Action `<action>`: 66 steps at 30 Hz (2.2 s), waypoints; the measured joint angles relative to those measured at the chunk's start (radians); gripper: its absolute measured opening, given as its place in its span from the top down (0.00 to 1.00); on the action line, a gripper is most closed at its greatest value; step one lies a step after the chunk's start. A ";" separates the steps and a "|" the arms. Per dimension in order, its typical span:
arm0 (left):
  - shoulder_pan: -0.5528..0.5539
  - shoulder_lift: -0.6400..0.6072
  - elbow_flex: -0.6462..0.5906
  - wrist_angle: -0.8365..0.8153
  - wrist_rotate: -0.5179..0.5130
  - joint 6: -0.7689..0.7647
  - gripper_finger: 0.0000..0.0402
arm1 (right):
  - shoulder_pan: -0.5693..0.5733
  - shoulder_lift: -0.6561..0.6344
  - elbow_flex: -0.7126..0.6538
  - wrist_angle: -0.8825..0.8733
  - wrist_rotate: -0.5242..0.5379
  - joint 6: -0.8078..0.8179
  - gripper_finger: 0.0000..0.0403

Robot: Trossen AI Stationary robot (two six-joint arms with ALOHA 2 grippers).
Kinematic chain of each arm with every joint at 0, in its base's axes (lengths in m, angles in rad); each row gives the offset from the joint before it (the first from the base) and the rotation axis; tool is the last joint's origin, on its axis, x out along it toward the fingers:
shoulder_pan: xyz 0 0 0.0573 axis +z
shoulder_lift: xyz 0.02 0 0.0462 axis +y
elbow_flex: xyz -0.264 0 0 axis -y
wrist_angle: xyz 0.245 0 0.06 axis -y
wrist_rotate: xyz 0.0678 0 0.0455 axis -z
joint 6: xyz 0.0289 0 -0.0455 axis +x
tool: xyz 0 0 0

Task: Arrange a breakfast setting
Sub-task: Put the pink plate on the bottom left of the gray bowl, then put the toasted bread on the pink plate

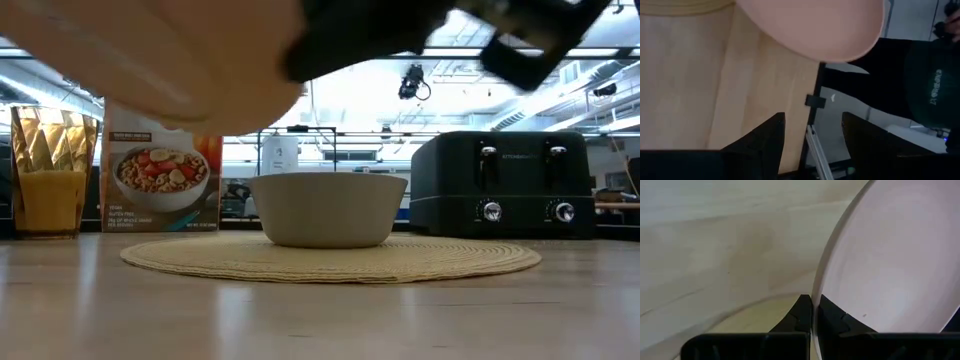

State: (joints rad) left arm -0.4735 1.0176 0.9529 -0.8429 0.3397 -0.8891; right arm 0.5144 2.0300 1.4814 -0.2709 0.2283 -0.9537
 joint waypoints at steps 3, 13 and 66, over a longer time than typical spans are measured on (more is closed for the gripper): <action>-0.023 0.000 0.000 0.000 0.000 -0.019 0.49 | -0.013 0.043 0.000 0.057 -0.020 -0.030 0.97; -0.048 0.000 0.000 0.002 -0.004 -0.070 0.49 | -0.062 0.114 0.000 0.051 -0.087 -0.064 0.97; -0.048 0.001 0.078 0.197 -0.200 -0.050 0.49 | -0.069 -0.166 0.000 -0.152 0.012 0.350 0.66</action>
State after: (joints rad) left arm -0.5211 1.0183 1.0307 -0.6461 0.1394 -0.9386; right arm 0.4453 1.8644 1.4811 -0.4224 0.2400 -0.6036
